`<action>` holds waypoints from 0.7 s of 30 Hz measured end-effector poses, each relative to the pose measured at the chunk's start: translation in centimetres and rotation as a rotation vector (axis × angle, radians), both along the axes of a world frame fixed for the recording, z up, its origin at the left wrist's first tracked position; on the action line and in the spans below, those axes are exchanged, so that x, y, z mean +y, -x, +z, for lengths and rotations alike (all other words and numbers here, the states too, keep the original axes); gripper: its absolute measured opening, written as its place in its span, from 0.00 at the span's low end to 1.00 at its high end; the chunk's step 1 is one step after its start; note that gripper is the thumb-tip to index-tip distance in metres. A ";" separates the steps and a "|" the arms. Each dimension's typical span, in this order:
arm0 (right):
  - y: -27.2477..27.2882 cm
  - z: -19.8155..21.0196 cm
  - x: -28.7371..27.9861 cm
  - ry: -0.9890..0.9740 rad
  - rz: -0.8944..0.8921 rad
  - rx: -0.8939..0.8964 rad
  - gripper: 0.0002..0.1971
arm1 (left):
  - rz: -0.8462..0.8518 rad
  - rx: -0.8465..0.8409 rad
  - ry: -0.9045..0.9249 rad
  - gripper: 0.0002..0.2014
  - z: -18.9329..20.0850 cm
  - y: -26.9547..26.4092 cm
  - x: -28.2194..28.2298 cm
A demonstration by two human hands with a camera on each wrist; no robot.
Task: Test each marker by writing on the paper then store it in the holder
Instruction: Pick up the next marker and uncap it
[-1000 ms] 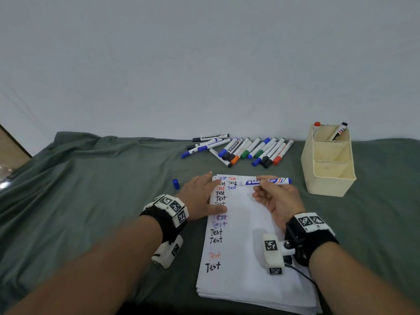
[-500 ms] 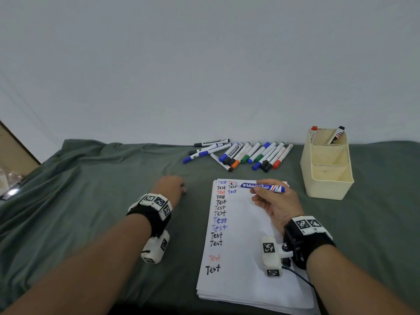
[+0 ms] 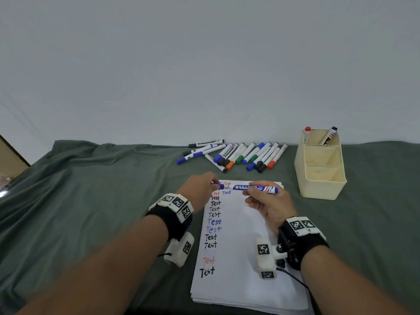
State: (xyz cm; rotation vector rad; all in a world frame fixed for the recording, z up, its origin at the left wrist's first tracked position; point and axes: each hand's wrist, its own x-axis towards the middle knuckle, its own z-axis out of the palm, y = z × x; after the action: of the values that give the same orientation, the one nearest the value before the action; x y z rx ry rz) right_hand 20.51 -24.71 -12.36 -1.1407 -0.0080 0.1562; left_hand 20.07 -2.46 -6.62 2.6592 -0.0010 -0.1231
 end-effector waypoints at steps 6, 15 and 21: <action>-0.1 -0.1 0.0 0.021 0.009 -0.001 0.07 | -0.025 0.035 0.084 0.06 -0.2 0.0 -1.8; -0.3 -0.3 0.2 0.041 0.010 -0.002 0.06 | -0.014 0.038 0.042 0.08 -0.3 -0.2 -2.2; -0.5 -0.4 0.3 0.078 0.022 -0.015 0.05 | -0.090 0.052 -0.027 0.08 -0.5 -0.5 -1.2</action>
State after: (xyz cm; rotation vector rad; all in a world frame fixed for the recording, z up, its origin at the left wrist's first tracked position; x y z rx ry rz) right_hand 21.00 -24.42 -12.74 -1.2199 -0.0281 0.1683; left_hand 20.62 -3.64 -7.16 2.6829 -0.1030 -0.2238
